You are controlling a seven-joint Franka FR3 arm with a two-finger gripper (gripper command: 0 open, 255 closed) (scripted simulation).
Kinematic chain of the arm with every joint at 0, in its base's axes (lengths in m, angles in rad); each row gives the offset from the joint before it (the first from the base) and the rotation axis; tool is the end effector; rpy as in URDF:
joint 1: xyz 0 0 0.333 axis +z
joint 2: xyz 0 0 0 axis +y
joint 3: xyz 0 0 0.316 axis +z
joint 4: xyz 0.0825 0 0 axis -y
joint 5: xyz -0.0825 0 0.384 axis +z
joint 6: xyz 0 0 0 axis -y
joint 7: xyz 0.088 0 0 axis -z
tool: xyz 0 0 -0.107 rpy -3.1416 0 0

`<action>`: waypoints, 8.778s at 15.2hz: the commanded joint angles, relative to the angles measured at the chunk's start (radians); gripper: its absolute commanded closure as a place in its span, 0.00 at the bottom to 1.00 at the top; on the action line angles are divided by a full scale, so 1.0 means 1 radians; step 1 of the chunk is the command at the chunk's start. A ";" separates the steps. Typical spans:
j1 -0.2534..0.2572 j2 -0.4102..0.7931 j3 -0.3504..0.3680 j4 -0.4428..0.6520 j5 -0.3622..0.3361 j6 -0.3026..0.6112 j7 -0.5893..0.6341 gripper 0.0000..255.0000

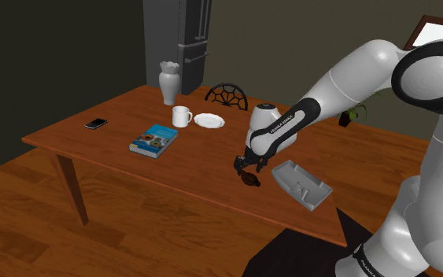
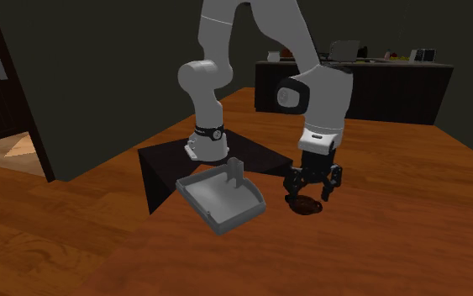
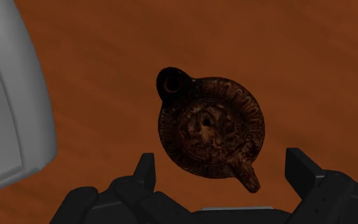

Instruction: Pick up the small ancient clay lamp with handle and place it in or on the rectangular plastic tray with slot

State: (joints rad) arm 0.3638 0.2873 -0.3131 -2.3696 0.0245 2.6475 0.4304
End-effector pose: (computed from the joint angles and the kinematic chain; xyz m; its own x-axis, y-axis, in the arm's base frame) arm 0.5089 0.0206 0.2108 0.9251 -0.3779 0.0366 -0.3796 -0.9228 0.0664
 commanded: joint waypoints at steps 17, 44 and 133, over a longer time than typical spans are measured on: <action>-0.010 0.037 0.009 0.003 0.016 0.033 -0.012 1.00; 0.032 -0.258 -0.043 0.046 -0.119 -0.292 0.067 1.00; 0.058 -0.093 -0.150 -0.265 0.203 0.200 -0.127 0.00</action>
State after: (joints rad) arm 0.4234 0.1925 -0.4628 -2.6327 0.2257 2.8476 0.3047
